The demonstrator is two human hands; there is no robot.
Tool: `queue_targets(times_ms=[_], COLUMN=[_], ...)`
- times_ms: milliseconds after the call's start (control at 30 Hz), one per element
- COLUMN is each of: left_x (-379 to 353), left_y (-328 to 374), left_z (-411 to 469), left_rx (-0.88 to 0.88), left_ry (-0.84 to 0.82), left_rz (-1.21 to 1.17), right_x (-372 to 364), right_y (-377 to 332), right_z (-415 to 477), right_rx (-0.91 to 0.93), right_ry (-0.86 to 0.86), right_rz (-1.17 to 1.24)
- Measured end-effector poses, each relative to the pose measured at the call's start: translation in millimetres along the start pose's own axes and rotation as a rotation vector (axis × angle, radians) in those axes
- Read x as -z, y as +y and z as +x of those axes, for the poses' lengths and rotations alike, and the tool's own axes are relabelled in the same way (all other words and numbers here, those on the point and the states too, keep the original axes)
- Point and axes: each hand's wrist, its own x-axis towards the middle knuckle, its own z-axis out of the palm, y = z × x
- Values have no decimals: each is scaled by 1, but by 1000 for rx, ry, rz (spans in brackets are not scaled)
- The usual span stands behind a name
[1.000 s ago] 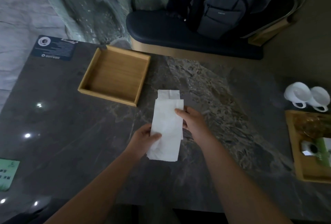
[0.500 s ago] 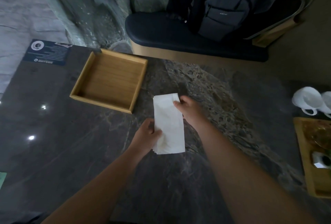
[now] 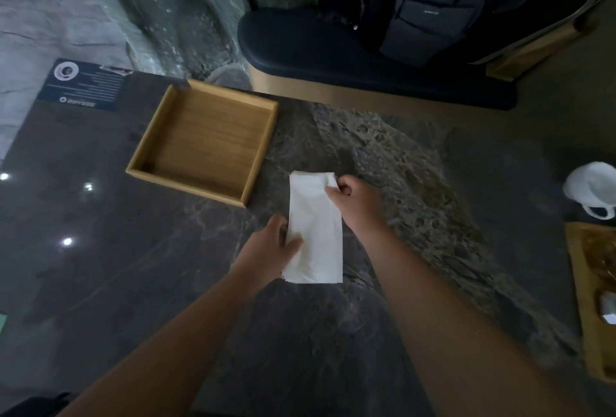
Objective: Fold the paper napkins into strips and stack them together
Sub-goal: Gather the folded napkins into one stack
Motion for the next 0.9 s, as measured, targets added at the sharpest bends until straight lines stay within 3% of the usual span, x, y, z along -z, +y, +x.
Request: queue_targets(times_ms=[200, 367, 567, 700, 900], left_x=[3, 2, 5, 7, 5], left_y=[-9, -12, -6, -5, -10], left_z=[0, -3, -8, -9, -7], left_rx=[77, 108, 104, 99, 100], left_ry=[92, 124, 83, 65, 67], left_rz=[141, 166, 181, 181, 155], right_x=[0, 1, -10, -6, 5], right_y=[-5, -5, -5, -5, -13], right_z=[-6, -25, -43, -40, -42], right_rx=[-67, -138, -293, -380, -333], right_ry=[101, 65, -29, -157, -156], right_rz=[-169, -171, 1, 251, 216])
